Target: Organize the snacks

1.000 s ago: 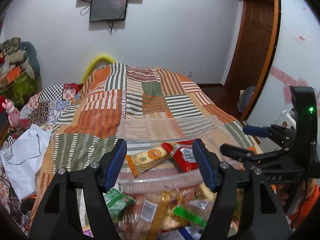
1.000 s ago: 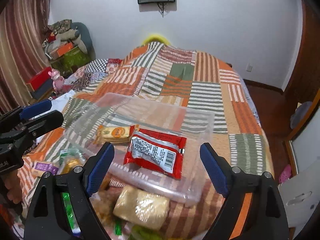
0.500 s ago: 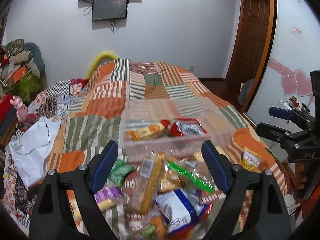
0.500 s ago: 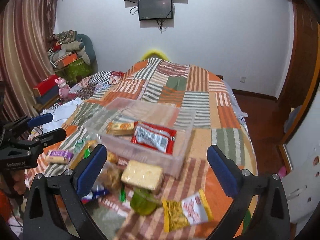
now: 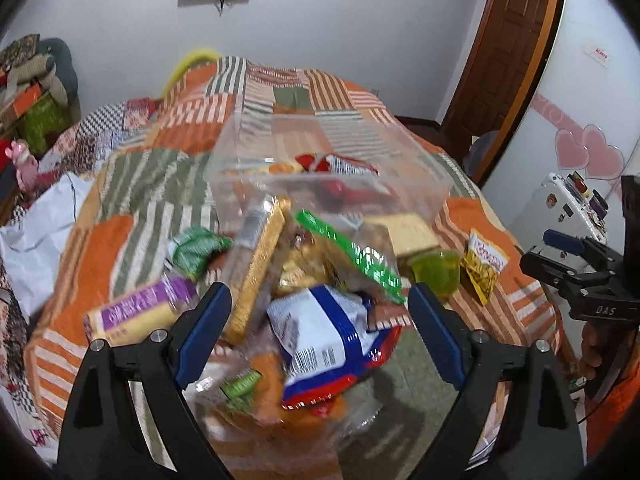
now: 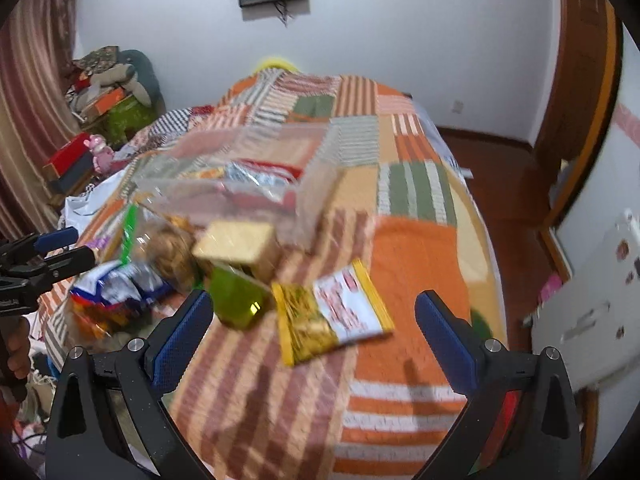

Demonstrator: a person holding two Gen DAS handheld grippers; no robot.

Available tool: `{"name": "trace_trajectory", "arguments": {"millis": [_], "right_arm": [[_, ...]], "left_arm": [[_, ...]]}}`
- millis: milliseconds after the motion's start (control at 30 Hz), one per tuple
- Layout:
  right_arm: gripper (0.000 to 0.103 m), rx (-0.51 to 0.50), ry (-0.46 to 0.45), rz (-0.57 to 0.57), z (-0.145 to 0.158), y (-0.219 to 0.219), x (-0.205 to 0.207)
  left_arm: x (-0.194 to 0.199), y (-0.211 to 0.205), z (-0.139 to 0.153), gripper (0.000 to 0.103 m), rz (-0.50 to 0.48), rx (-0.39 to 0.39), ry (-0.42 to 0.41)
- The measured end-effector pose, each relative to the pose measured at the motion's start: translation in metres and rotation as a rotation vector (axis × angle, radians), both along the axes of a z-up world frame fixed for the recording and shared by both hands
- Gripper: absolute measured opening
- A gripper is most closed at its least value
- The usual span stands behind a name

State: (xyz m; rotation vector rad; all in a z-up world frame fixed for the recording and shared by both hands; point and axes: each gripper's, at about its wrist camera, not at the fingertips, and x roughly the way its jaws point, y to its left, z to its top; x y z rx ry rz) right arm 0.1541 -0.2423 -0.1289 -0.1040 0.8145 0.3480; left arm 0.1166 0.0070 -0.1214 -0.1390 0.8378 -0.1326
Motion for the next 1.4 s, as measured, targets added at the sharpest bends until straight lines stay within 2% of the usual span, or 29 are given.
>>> {"name": "trace_trajectory", "arguments": {"millis": [100,367,667,833,900,967,1067,1267,1400], "right_arm": [[0.101,0.017,0.058,-0.021,-0.015,-0.011,0.003],[0.101,0.02,0.121,-0.022,-0.036,-0.02,0.008],[0.101,0.079,0.191,0.016,-0.05,-0.01,0.021],[0.101,0.064,0.19,0.015,-0.057,-0.005,0.023],[0.101,0.068,0.184,0.007,-0.057,-0.005,0.022],[0.1,0.073,0.184,0.003,-0.057,-0.006,0.021],[0.088,0.051,0.17,-0.004,-0.056,-0.007,0.02],[0.046,0.027,0.152,-0.01,-0.053,-0.007,0.021],[0.037,0.048,0.148,-0.004,-0.05,-0.011,0.019]], "left_arm": [[-0.001,-0.002,-0.012,0.091,0.011,-0.019,0.039],[0.008,-0.012,-0.038,0.091,0.01,-0.037,0.119],[0.019,-0.015,-0.053,0.09,0.026,-0.048,0.145],[0.016,-0.015,-0.053,0.08,0.041,-0.037,0.109],[0.016,-0.015,-0.053,0.07,0.043,-0.036,0.101],[0.014,-0.014,-0.052,0.066,0.034,-0.036,0.093],[0.013,-0.007,-0.052,0.059,0.029,-0.064,0.094],[0.01,-0.005,-0.049,0.057,0.026,-0.085,0.09],[0.006,-0.005,-0.042,0.056,0.022,-0.089,0.074]]}}
